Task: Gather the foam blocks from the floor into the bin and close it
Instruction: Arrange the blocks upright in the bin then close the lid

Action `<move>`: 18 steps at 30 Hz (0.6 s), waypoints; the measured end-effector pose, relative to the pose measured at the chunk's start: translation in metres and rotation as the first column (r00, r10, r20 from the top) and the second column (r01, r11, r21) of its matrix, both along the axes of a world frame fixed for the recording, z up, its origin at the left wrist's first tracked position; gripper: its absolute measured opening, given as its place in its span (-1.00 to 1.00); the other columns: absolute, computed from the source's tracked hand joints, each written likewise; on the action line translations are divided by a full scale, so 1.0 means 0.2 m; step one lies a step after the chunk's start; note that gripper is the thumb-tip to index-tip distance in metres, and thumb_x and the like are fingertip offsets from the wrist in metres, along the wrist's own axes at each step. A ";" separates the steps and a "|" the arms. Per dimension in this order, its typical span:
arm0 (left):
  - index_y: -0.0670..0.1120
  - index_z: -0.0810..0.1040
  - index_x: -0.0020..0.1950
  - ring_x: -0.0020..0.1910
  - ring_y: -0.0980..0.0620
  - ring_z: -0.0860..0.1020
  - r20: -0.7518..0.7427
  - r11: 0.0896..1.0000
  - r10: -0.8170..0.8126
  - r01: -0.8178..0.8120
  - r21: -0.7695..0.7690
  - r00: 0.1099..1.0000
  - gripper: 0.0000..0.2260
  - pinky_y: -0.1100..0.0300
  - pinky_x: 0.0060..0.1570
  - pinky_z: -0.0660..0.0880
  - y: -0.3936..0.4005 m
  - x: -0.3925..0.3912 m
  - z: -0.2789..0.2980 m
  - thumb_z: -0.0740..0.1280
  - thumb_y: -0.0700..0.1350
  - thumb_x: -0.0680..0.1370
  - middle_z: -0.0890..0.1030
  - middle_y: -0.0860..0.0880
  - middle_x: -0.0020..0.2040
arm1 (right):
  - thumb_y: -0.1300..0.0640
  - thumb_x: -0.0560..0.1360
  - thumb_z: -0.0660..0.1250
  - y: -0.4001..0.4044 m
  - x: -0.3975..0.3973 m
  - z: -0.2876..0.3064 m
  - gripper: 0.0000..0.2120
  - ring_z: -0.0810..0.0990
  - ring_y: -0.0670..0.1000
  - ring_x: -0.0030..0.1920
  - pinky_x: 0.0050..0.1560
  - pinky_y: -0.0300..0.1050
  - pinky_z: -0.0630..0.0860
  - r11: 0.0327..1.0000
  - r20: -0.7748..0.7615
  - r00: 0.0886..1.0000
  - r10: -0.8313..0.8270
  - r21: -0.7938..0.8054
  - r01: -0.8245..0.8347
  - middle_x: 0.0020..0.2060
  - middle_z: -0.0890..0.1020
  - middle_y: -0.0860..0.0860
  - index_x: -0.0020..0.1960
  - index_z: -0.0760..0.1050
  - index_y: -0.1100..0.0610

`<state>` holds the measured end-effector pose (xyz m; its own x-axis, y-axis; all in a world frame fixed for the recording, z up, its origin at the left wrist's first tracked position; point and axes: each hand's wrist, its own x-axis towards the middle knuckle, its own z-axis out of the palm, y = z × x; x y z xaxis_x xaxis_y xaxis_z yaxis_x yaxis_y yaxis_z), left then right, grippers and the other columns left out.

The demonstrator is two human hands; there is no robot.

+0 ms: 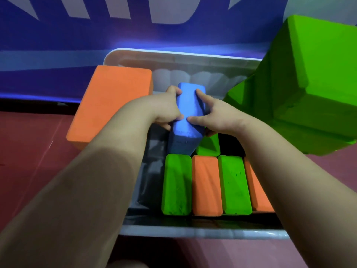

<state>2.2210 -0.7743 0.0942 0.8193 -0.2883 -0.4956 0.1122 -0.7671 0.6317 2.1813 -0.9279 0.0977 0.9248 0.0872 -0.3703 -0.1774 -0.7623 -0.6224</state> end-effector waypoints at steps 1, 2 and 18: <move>0.02 0.02 0.52 -0.03 -0.19 0.64 0.029 0.989 -0.096 0.093 0.111 0.995 -0.27 -0.06 0.11 0.56 -0.01 0.02 0.02 0.39 -0.13 0.48 0.55 -0.22 0.22 | -0.04 0.39 0.46 -0.01 0.01 0.00 -0.04 0.67 0.10 -0.24 -0.09 -0.01 0.64 1.000 -0.014 1.000 0.022 -0.011 -0.023 0.04 0.54 0.02 0.55 -0.12 -0.01; 0.00 0.02 0.54 0.08 -0.16 0.62 0.047 0.946 -0.215 0.196 0.257 0.975 -0.19 -0.03 0.18 0.52 -0.02 0.04 0.04 0.44 -0.06 0.44 0.52 -0.15 0.29 | -0.05 0.34 0.51 -0.01 0.03 0.00 0.05 0.65 0.06 -0.26 -0.12 -0.05 0.63 0.998 -0.024 0.998 0.051 -0.039 -0.052 -0.02 0.55 -0.02 0.55 -0.13 0.04; -0.03 0.01 0.56 0.54 -0.18 -0.16 -0.157 0.301 -0.610 0.411 0.860 0.776 -0.11 -0.24 0.45 -0.20 -0.21 0.05 -0.31 0.33 0.32 0.40 0.04 -0.09 0.57 | -0.36 0.20 0.45 0.04 0.16 -0.35 0.05 0.26 0.18 0.36 0.31 0.01 0.28 0.690 -0.161 0.932 0.324 -0.634 -0.349 0.37 0.30 0.15 0.52 0.11 0.01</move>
<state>2.2312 -0.8155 0.0326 0.7543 -0.2238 -0.6172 -0.5301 -0.7622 -0.3715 2.2134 -0.9198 0.0271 0.8665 0.1198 -0.4846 0.1596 -0.9863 0.0415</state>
